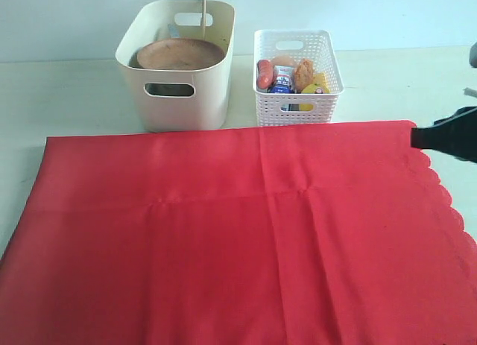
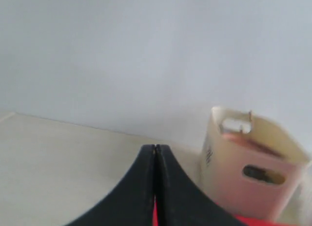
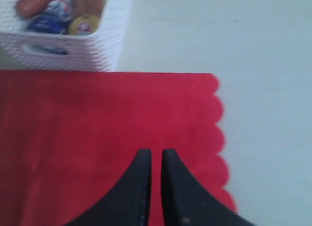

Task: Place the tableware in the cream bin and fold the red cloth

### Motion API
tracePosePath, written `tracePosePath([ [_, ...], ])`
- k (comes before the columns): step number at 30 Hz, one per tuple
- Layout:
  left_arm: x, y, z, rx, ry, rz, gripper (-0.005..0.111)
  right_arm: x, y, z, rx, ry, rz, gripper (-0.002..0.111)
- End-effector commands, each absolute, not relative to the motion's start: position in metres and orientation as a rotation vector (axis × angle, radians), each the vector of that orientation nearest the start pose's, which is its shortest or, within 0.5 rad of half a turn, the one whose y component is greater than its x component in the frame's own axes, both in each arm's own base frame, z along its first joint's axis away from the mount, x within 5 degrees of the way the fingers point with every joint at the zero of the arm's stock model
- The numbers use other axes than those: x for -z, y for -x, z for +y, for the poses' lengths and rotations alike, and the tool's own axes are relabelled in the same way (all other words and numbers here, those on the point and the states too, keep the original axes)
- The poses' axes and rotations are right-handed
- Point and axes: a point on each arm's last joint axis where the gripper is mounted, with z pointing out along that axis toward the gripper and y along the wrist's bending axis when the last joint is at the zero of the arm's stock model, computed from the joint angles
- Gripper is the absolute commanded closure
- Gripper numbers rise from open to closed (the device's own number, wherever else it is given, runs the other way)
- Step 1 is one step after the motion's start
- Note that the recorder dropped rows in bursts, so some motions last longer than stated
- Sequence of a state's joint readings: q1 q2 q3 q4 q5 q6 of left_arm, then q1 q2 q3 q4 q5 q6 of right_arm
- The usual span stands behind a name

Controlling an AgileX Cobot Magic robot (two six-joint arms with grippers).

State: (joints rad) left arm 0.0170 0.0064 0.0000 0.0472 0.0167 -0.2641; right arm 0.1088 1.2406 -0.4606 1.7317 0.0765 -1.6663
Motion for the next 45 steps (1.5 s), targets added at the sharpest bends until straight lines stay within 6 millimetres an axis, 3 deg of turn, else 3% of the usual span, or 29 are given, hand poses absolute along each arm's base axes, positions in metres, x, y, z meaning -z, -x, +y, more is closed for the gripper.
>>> tracePosePath([
  [1,-0.221,-0.055,0.001,0.413,0.369,1.361,0.107,-0.191,-0.216,0.045,-0.354,0.194,2.281,0.099],
  [6,-0.232,-0.052,0.001,0.471,0.362,1.229,0.107,-0.187,-0.217,0.045,-0.354,0.195,2.297,0.099],
  [11,-0.245,-0.056,0.001,0.347,0.306,1.362,0.107,-0.189,-0.216,0.049,-0.398,0.227,2.284,0.099],
  [14,-0.246,-0.070,0.001,0.318,0.328,1.494,0.107,-0.189,-0.216,0.051,-0.421,0.237,2.279,0.099],
  [22,-0.221,-0.119,0.002,0.232,0.360,1.882,0.107,-0.190,-0.215,0.052,-0.443,0.246,2.273,0.099],
  [28,-0.192,-0.143,0.002,0.159,0.303,2.098,0.107,-0.190,-0.215,0.052,-0.443,0.246,2.273,0.099],
  [30,-0.176,-0.153,-0.006,0.179,0.242,2.192,0.098,-0.190,-0.215,0.052,-0.443,0.246,2.273,0.099],
  [33,-0.154,-0.165,-0.030,0.236,0.028,2.285,0.060,-0.190,-0.215,0.052,-0.443,0.246,2.273,0.099],
  [35,-0.141,-0.171,-0.034,0.251,0.014,2.324,0.042,-0.190,-0.215,0.052,-0.443,0.246,2.273,0.099],
  [38,-0.128,-0.177,-0.037,0.268,0.004,2.346,0.026,-0.190,-0.215,0.052,-0.444,0.249,2.272,0.099],
  [41,-0.117,-0.185,-0.038,0.244,-0.042,2.384,0.019,-0.190,-0.215,0.052,-0.444,0.249,2.272,0.099],
  [45,-0.107,-0.198,-0.030,0.215,0.016,2.430,0.018,-0.190,-0.215,0.053,-0.449,0.251,2.271,0.099],
])
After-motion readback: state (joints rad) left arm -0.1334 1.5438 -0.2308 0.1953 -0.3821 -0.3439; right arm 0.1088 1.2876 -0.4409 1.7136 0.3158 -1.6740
